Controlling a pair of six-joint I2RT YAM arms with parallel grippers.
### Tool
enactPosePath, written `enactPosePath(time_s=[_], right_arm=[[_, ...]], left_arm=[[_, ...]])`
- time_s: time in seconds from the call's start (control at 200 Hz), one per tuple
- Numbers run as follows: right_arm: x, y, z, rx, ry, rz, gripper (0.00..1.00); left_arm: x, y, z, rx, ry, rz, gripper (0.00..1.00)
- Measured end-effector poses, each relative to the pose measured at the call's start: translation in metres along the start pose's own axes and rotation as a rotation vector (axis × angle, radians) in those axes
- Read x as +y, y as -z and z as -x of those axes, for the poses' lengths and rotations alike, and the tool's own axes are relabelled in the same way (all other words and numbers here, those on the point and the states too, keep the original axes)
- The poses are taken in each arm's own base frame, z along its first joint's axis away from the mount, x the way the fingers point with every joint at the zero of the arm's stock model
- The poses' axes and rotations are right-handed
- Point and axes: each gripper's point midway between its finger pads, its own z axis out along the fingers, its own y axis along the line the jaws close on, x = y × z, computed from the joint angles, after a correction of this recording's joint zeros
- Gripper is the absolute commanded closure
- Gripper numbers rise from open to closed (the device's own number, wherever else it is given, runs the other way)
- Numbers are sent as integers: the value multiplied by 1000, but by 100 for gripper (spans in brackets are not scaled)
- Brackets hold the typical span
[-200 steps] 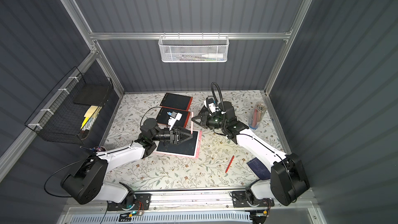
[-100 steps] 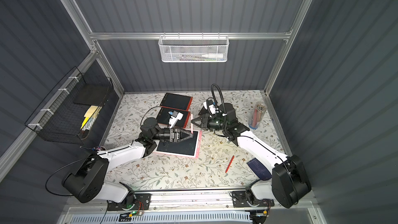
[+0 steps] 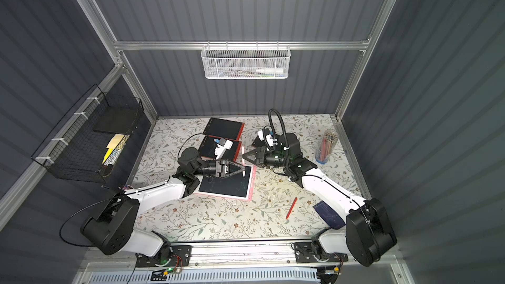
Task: Place the stylus back onto the writing tablet
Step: Adjust the stylus.
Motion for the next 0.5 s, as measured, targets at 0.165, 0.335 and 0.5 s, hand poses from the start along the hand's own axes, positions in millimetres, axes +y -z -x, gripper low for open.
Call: enactPosePath(time_s=[0.165, 0.335, 0.5], right_arm=[[1, 0, 0, -1, 3, 11, 86], [4, 0, 1, -5, 7, 20, 86], [7, 1, 1, -7, 11, 25, 86]], left_arm=[[0, 0, 1, -3, -1, -6, 64], [1, 0, 2, -7, 4, -9, 72], [1, 0, 3, -11, 7, -10, 79]])
